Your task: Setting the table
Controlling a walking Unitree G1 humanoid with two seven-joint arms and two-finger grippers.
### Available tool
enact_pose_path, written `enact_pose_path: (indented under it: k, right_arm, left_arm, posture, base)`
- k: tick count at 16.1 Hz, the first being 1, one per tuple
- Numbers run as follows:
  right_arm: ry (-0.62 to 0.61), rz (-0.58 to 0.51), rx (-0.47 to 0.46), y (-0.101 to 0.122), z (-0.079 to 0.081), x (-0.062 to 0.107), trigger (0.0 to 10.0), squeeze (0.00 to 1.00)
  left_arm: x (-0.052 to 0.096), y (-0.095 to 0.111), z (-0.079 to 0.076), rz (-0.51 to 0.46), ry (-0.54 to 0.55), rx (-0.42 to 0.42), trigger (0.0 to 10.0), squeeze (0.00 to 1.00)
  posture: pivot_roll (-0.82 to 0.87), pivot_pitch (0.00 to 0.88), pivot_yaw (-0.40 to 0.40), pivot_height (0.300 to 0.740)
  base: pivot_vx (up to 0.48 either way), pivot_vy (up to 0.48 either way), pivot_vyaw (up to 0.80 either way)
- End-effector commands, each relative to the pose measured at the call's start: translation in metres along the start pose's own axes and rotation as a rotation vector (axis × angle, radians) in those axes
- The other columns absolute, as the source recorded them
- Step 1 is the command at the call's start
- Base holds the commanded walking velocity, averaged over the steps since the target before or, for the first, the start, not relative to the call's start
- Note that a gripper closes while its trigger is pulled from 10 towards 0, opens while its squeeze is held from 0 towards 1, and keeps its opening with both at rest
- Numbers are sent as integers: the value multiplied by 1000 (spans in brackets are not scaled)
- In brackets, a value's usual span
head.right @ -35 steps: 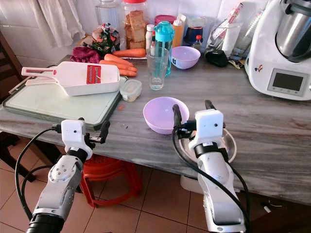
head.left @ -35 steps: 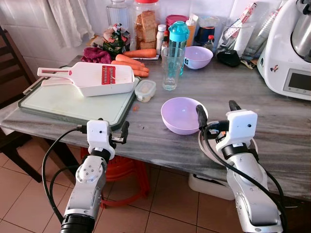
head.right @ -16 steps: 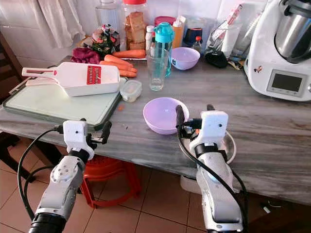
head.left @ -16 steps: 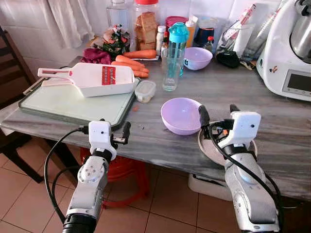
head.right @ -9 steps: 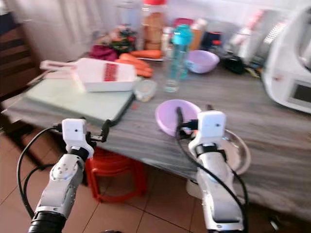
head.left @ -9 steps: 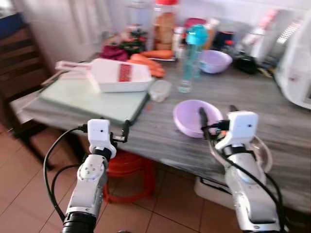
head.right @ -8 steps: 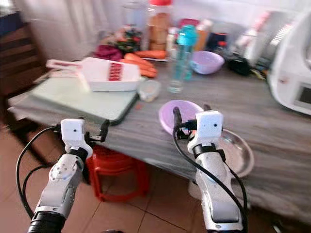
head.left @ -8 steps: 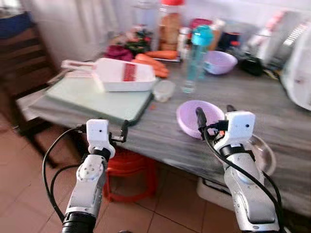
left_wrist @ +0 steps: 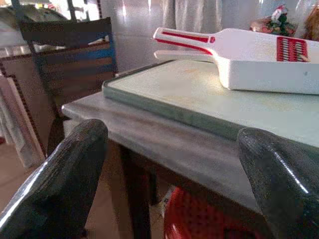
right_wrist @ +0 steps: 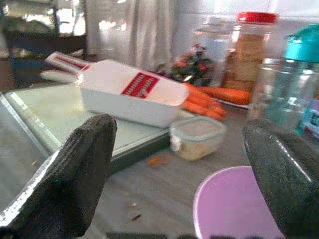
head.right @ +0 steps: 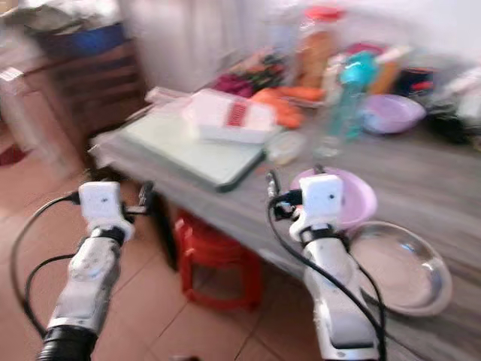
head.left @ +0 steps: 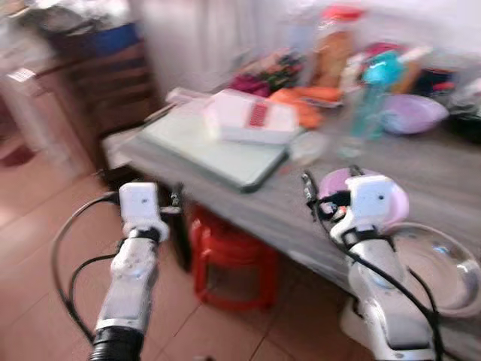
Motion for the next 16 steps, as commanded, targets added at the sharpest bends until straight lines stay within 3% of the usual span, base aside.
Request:
enact_pose_path:
  k: [1,7,16]
  right_arm:
    - [9,-22,-12,6,2,-2,10000,0]
    - [49,-31,-39,8,9,-1,10000,0]
    - [114,-39,-71,8,21,-4,10000,0]
  left_arm:
    - [-1,1,3,-1,8,-20,10000,0]
    - [-3,0,6,3,36,-36,10000,0]
    - [-3,-2,31,13,157,-100,10000,0]
  posture:
    - [-2,21,-7,740]
    - [-5,22,-4,740]
    - [10,10,-1,740]
  base:
    - [0,0,800]
    - [0,0,800]
    - [0,0,800]
Point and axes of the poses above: a point about 5 cm out from each wrist's last joint towards the gripper, its own x axis pointing back from the gripper into the wrist, its own y axis along the axis of the wrist's last joint, z = x × y, the point moved 5 cm from there along -x, pointing out of the wrist towards the gripper, and after that the axes turned 3 degrees about x, right-handed, at the moved point
